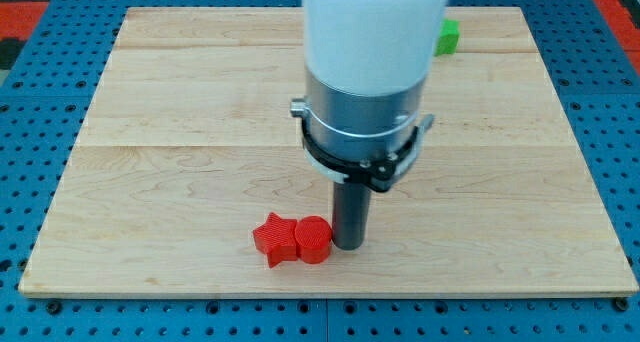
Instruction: Slide the yellow pentagon to the center
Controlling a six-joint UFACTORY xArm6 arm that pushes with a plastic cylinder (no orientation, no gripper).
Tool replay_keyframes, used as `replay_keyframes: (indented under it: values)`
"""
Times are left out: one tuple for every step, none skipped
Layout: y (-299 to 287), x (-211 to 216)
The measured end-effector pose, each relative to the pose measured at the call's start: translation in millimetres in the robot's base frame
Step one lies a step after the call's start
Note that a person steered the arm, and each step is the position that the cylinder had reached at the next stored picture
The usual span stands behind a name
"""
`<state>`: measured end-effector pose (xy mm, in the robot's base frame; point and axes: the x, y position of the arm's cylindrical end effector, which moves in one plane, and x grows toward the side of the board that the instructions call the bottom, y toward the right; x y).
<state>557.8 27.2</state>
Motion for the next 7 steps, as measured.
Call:
replay_keyframes:
  values:
    - [76.2,-55.5]
    - [109.0,-124.3]
    - [119.7,-199.3]
    - [116.6,-252.8]
    - [89.1,-278.0]
    - [61.9,-276.1]
    - [33.7,-259.3]
